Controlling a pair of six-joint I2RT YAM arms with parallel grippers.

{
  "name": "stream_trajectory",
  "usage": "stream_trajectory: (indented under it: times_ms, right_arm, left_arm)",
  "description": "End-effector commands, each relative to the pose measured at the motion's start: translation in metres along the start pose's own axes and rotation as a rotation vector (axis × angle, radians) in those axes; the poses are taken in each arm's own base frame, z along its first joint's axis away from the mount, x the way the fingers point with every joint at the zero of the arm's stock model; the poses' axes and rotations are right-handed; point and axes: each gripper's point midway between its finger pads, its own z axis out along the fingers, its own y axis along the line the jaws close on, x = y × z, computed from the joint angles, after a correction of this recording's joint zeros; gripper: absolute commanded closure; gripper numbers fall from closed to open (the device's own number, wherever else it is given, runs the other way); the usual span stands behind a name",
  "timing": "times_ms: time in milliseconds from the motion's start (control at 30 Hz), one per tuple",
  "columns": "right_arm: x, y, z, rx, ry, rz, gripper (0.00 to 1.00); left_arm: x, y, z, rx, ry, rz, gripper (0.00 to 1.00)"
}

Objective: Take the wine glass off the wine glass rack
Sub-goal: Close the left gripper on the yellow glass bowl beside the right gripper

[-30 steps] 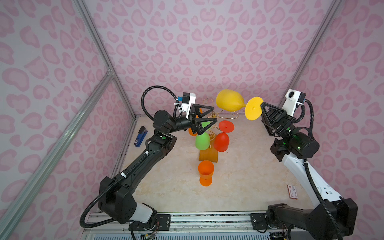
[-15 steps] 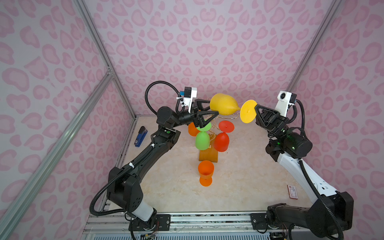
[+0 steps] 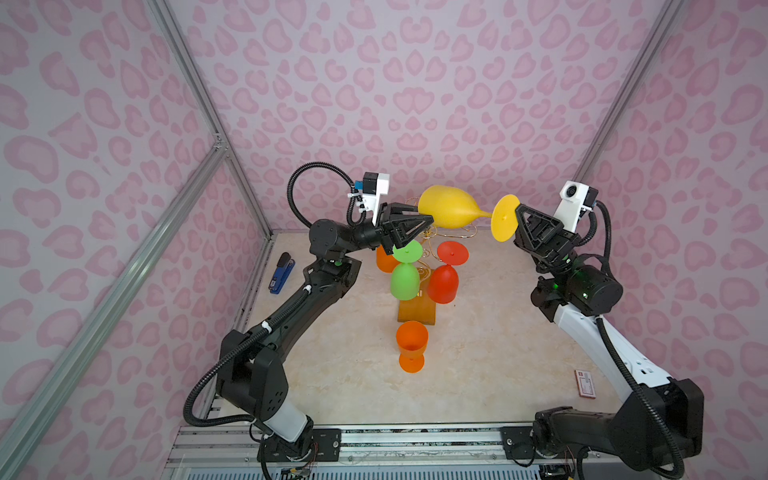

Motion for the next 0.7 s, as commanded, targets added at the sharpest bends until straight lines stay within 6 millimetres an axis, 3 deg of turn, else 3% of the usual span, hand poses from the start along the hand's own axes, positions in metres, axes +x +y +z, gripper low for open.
stream_trajectory:
  times_ms: [0, 400, 600, 667]
  right_arm:
    - [0.014, -0.014, -0.003, 0.03, 0.072, 0.017, 1.0]
    - [0.017, -0.045, -0.008, 0.081, 0.089, 0.079, 1.0]
    - [0.011, -0.057, -0.018, 0.117, 0.075, 0.081, 0.87]
    - [0.007, -0.06, -0.023, 0.133, 0.067, 0.073, 0.78]
  left_arm:
    - [-0.003, -0.009, 0.0, 0.041, -0.009, 0.019, 0.77]
    - [-0.006, -0.025, -0.001, 0.102, -0.019, 0.001, 0.95]
    - [-0.011, -0.032, -0.002, 0.134, -0.031, -0.015, 0.98]
    - [-0.012, -0.036, -0.002, 0.147, -0.028, -0.019, 0.97]
